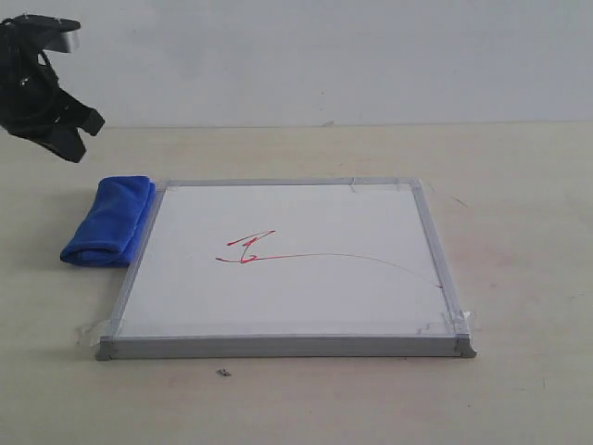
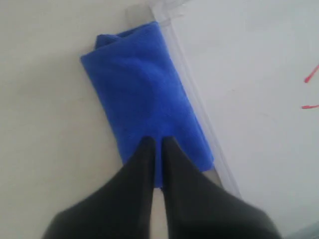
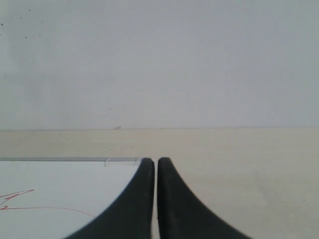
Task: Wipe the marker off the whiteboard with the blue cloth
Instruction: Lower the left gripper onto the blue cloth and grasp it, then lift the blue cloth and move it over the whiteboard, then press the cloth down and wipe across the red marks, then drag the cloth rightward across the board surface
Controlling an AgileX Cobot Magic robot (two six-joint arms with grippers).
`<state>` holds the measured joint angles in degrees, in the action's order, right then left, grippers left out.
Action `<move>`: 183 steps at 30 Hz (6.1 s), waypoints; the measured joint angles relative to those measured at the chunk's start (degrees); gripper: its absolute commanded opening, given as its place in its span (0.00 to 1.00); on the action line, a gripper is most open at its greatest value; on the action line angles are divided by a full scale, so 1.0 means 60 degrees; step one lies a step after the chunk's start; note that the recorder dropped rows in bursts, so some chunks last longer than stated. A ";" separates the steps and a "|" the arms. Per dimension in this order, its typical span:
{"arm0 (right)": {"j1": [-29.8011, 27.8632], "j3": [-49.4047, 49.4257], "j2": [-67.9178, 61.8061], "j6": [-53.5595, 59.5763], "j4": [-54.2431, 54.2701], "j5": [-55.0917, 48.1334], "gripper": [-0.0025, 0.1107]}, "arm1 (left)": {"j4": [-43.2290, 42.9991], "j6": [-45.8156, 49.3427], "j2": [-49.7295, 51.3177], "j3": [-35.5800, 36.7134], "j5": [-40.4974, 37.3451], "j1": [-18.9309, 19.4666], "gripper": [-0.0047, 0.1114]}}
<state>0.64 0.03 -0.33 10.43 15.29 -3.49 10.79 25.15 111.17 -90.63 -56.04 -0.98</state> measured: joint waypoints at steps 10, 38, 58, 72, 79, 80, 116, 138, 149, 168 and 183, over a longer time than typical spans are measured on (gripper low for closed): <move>0.0000 0.0000 0.0000 0.0000 0.0000 0.0000 0.02 | 0.0034 -0.0953 0.1555 -0.0866 -0.0379 0.0085 0.25; 0.0000 0.0000 0.0000 0.0000 0.0000 0.0000 0.02 | 0.0764 -0.3873 0.2800 -0.0884 0.0408 0.0091 0.58; 0.0000 0.0000 0.0000 0.0000 0.0000 0.0000 0.02 | 0.0745 -0.4192 0.3140 -0.0920 0.0766 0.0164 0.08; 0.0000 0.0000 0.0000 0.0000 0.0000 0.0000 0.02 | 0.2483 -0.2724 0.1262 -0.0940 0.0137 -0.0315 0.08; 0.0000 0.0000 0.0000 0.0000 0.0000 0.0000 0.02 | 0.2541 -0.2922 0.1600 -0.0940 0.0629 -0.1208 0.08; 0.0000 0.0000 0.0000 0.0000 0.0000 0.0000 0.02 | 0.2541 -0.2922 0.1704 -0.0940 0.0730 -0.1294 0.08; 0.0000 0.0000 0.0000 0.0000 0.0000 0.0000 0.02 | 0.0095 -0.3685 0.3333 -0.1164 0.0031 -0.2349 0.08; 0.0000 0.0000 0.0000 0.0000 0.0000 0.0000 0.02 | -0.0058 -0.3351 0.3293 -0.1048 0.0741 -0.3946 0.08; 0.0000 0.0000 0.0000 0.0000 0.0000 0.0000 0.02 | 0.0475 -0.3515 0.2914 0.0035 -0.0273 -0.1889 0.08; 0.0000 0.0000 0.0000 0.0000 0.0000 0.0000 0.02 | 0.0033 -0.3442 0.4252 -0.3061 -0.0042 -0.4567 0.08; 0.0000 0.0000 0.0000 0.0000 0.0000 0.0000 0.02 | -0.1093 -0.3422 0.4506 -0.3744 -0.0824 -0.3427 0.08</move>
<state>0.64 0.03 -0.33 10.43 15.29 -3.49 4.23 4.63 138.21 -113.09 -60.99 -21.55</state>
